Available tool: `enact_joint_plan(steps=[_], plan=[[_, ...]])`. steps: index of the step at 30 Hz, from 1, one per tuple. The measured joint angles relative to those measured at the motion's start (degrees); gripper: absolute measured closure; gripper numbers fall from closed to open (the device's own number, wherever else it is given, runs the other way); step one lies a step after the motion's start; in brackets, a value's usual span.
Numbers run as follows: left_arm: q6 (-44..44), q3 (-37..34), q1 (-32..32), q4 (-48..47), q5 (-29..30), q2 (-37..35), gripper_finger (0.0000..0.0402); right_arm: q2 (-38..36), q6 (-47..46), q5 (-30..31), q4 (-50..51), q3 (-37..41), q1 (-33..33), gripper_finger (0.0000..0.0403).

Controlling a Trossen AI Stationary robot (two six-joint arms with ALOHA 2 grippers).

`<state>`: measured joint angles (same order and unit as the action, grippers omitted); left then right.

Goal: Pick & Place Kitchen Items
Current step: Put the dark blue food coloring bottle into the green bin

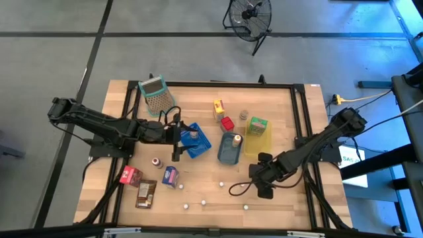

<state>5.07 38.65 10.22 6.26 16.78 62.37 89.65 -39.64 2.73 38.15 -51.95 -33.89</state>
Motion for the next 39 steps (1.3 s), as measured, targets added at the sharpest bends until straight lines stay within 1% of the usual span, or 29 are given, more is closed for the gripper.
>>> enact_joint_plan(steps=[9, 17, 24, 33, 39], plan=[[-0.5, 0.0, 0.0, -0.1, -0.5, 0.0, 0.0123, 3.3, 1.5, -0.4, -3.0, 0.0, 0.1, 0.0194], [-0.9, 0.0, 0.0, -0.1, -3.6, 0.0, 0.0123, 4.5, 1.7, -0.4, -3.9, 0.0, 0.1, 0.0198], [-1.3, 0.0, 0.1, -0.1, -4.0, 0.0, 0.0123, 4.5, 1.5, -0.9, -3.8, 0.0, 0.2, 0.0226], [-0.9, 0.0, 2.1, 0.0, -4.5, 0.0, 0.0123, 4.5, 0.6, -1.6, -3.7, 0.0, 0.2, 0.0258], [-0.9, 0.0, 2.9, 0.0, -4.5, 0.0, 0.0123, 4.5, 0.4, -2.1, -3.8, 0.0, 0.2, 0.029]])
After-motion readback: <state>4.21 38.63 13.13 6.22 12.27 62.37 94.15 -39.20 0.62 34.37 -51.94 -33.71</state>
